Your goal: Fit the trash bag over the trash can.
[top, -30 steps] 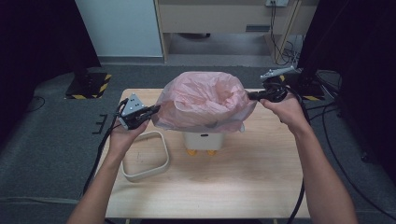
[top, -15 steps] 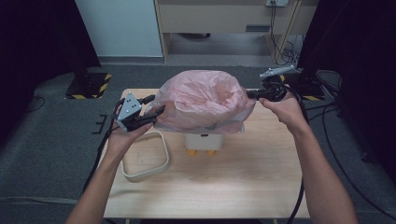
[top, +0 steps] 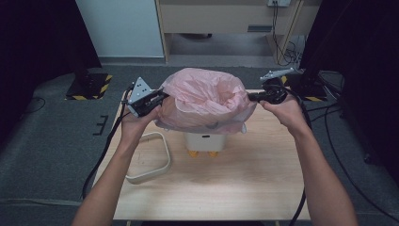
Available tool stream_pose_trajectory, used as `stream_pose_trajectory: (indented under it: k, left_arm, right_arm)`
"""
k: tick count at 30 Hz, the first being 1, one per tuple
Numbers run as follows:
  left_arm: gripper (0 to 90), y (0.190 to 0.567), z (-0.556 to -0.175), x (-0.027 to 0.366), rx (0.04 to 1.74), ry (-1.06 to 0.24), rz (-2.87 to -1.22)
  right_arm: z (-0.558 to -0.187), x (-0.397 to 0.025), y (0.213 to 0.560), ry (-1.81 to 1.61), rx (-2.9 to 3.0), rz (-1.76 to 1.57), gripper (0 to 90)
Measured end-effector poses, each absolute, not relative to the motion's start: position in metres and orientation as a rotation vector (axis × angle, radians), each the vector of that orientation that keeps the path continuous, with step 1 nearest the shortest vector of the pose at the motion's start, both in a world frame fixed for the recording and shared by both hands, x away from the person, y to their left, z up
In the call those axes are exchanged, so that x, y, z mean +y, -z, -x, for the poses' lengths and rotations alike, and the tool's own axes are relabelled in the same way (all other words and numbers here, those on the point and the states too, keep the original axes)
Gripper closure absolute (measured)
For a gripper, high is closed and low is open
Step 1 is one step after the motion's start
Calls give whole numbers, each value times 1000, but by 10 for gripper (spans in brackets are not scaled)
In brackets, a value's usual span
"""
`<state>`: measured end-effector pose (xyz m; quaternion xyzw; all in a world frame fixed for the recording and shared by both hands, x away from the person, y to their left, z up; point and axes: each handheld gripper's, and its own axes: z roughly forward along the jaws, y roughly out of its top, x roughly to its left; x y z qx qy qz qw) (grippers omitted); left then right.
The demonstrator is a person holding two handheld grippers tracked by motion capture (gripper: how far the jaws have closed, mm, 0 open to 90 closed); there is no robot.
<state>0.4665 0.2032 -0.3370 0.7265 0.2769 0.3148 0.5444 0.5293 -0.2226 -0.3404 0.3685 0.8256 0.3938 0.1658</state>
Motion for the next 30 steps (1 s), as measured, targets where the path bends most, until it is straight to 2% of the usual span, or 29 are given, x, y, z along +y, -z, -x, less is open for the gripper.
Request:
stream_pose_trajectory:
  k: [11,14,30]
  left_arm:
    - [869,341,-488,203,748,-713,-1709]
    - [876,343,-492,200,717,-712,-1722]
    - [890,371,-502,202,771,-605,-1789]
  right_arm:
    - [-524,-231,361,-1118,2363,-1087,900]
    - [-523,-232,364,-1118,2372,-1088,900]
    - [-519,-236,374,-1111,2386,-1096,900]
